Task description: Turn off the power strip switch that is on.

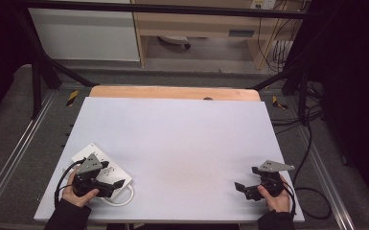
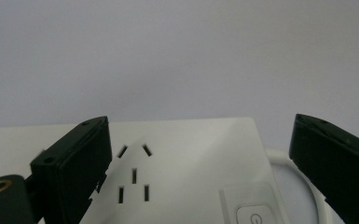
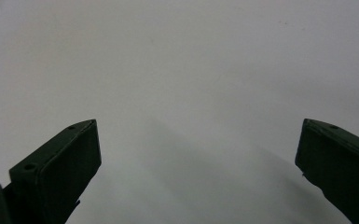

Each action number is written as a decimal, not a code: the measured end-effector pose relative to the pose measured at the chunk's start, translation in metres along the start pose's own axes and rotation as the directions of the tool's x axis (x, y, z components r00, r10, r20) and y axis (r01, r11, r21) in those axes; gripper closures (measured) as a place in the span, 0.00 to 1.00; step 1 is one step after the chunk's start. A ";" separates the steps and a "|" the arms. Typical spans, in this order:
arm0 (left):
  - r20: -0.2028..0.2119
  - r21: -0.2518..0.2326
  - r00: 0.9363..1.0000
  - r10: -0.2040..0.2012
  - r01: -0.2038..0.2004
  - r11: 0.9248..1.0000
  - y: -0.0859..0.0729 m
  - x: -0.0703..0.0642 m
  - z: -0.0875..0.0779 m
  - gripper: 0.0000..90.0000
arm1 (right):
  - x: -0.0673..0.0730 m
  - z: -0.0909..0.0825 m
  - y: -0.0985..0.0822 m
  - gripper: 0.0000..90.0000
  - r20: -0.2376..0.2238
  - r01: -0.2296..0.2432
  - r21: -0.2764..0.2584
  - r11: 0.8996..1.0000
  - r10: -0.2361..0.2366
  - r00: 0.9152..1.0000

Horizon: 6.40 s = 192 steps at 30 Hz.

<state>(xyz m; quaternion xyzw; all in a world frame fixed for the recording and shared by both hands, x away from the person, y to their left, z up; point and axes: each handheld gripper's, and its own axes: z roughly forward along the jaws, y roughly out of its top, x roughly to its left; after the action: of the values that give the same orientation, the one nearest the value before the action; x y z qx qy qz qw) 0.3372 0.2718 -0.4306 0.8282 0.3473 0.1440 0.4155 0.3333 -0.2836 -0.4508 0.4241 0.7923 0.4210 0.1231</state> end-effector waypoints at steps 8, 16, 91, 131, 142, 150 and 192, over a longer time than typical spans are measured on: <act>-0.003 -0.004 1.000 0.004 -0.004 1.000 0.001 -0.001 -0.001 0.07 | 0.000 0.001 0.000 0.01 0.002 0.007 0.005 1.000 -0.007 1.000; -0.003 0.006 1.000 0.016 -0.016 1.000 0.000 -0.002 -0.002 0.07 | 0.000 0.001 0.000 0.01 0.003 -0.002 0.010 1.000 0.002 1.000; -0.060 -0.015 0.998 -0.028 0.028 1.000 0.003 0.016 -0.033 0.15 | 0.001 0.002 -0.001 0.01 0.015 0.003 0.025 1.000 -0.003 1.000; -0.097 0.012 0.994 -0.042 0.043 0.999 -0.003 0.023 -0.045 0.52 | 0.000 0.002 -0.001 0.01 0.016 0.008 0.030 1.000 -0.009 1.000; -0.107 0.023 0.994 -0.035 0.038 0.999 -0.004 0.023 -0.046 0.63 | 0.001 0.002 -0.001 0.01 0.015 0.006 0.032 0.999 -0.007 1.000; -0.114 0.029 0.993 -0.040 0.044 0.999 -0.007 0.023 -0.047 0.70 | 0.001 0.002 -0.001 0.01 0.014 0.009 0.037 0.999 -0.009 1.000; -0.115 0.060 0.992 -0.060 0.067 0.996 -0.020 0.020 -0.046 1.00 | 0.001 0.002 -0.001 0.01 0.015 0.009 0.036 0.999 -0.010 1.000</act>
<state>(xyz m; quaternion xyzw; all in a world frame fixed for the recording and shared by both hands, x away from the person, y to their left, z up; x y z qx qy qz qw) 0.3184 0.3213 -0.4191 0.8202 0.4007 0.1662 0.3729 0.3335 -0.2818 -0.4527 0.4257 0.8008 0.4027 0.1236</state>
